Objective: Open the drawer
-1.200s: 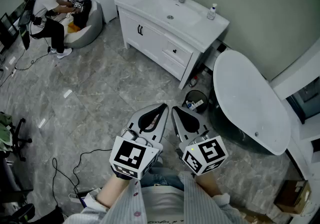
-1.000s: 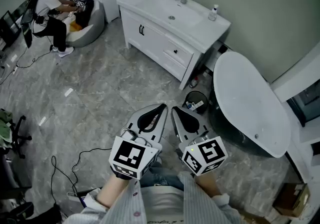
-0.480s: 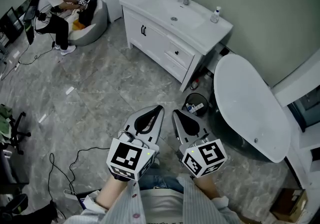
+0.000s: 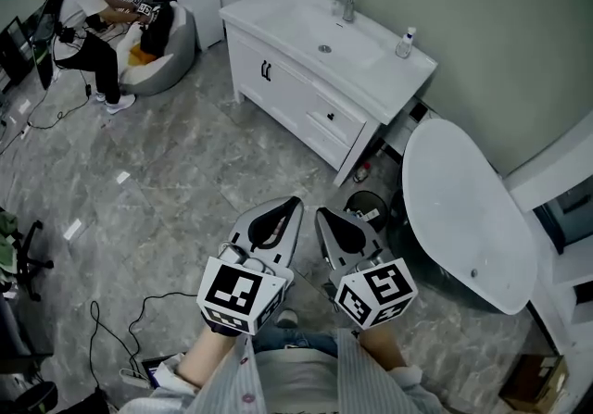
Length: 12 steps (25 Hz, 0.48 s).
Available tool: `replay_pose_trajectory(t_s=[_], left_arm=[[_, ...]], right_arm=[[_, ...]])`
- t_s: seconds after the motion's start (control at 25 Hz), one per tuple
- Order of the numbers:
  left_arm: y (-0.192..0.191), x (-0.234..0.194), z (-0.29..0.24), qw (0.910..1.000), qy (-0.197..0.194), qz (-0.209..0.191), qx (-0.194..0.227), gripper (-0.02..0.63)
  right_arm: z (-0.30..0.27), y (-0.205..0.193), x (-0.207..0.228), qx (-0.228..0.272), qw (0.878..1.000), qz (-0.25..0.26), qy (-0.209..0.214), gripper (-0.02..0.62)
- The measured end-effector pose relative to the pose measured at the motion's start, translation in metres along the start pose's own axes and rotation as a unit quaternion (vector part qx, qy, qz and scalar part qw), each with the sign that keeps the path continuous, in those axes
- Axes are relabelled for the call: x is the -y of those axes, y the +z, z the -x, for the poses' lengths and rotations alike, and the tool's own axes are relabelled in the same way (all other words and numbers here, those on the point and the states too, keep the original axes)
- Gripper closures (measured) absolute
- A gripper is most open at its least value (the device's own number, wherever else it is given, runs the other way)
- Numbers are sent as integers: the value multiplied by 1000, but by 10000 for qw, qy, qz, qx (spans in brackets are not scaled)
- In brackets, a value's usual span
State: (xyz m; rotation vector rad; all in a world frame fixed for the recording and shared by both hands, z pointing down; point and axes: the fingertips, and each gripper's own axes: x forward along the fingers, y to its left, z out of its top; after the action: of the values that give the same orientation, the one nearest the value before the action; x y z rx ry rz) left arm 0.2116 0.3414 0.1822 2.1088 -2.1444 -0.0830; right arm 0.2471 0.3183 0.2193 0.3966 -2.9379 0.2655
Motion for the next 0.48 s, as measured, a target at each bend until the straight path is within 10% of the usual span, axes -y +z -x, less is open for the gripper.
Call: replay_pose_trajectory(t_s=[0.48], left_arm=[[24,-127,-74,9992,-349,27,-199,589]], right_arm=[[-132,33,35,-112,9988,-111,-457,586]])
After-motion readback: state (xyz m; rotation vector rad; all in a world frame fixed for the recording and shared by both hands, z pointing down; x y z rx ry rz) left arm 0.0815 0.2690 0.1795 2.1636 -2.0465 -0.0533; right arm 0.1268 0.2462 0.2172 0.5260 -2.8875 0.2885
